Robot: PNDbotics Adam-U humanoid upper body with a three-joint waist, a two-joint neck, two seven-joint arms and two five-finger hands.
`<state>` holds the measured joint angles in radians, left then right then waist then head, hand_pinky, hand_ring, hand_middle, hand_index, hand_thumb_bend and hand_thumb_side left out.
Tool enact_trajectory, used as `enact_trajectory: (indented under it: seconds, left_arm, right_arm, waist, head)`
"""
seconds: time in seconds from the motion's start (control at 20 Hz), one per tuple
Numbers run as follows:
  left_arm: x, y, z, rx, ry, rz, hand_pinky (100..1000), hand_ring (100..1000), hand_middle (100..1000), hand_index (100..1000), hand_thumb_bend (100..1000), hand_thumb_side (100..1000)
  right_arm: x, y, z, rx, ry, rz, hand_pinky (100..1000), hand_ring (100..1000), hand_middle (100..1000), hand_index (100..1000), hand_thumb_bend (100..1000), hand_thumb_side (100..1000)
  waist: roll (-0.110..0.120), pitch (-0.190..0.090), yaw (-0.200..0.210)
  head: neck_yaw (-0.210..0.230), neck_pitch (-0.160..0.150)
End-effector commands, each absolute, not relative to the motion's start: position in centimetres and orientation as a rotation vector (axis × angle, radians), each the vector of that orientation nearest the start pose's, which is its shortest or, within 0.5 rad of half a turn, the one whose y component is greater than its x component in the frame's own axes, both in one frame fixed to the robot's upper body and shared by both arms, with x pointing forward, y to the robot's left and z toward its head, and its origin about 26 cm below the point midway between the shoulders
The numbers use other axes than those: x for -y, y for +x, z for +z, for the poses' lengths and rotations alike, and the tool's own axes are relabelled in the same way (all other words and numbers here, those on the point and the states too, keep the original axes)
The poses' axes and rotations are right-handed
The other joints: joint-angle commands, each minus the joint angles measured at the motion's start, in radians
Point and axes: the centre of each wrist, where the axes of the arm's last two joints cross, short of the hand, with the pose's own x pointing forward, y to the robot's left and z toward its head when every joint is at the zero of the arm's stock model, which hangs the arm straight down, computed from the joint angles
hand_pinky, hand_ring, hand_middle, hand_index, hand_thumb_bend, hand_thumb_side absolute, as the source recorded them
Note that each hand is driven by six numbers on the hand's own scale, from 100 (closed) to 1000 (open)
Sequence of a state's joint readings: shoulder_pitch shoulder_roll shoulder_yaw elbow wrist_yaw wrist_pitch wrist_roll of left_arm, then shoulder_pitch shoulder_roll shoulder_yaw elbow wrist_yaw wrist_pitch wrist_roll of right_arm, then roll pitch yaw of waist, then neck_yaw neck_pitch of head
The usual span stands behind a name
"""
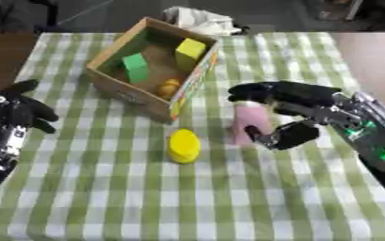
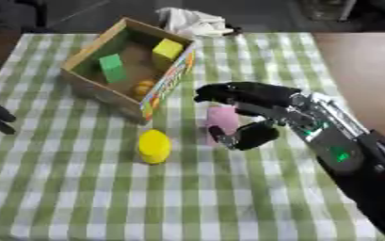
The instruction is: Pick up objects on the table and place them in the box.
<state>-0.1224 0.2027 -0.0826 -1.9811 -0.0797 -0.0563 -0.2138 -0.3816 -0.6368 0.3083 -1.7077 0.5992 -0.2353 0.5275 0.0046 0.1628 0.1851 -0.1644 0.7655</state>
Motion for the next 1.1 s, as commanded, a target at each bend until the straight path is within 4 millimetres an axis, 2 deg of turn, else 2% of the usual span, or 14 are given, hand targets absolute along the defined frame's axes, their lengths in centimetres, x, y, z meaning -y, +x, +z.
enact_trajectory:
  seconds: [0.05, 0.9, 1.1]
  left_arm:
    - [-24.0, 27.9, 14.0, 2.106, -0.004, -0.578, 536, 606, 548, 880, 100, 674]
    - [-24.1, 27.9, 14.0, 2.105, -0.001, -0.576, 535, 604, 547, 879, 100, 681]
    - [-24.1, 27.8, 14.0, 2.102, 0.001, -0.576, 535, 604, 547, 879, 100, 682]
  right_arm:
    - [27.6, 34.5, 15.1, 1.527, -0.529, 1.801, 994, 983, 1000, 1000, 100, 598]
    - [28.9, 35.5, 12.4, 1.381, -0.537, 1.829, 977, 970, 1000, 1000, 100, 668]
    - [29.4, 35.8, 11.7, 1.326, -0.551, 1.834, 970, 968, 1000, 1000, 100, 659]
  waist:
    - [0.002, -0.014, 0.000]
    - [0.006, -0.012, -0.004]
    - [0.008, -0.013, -0.005]
  head:
    - [-0.001, 0.004]
    - [0.002, 0.004]
    - [0.001, 0.004]
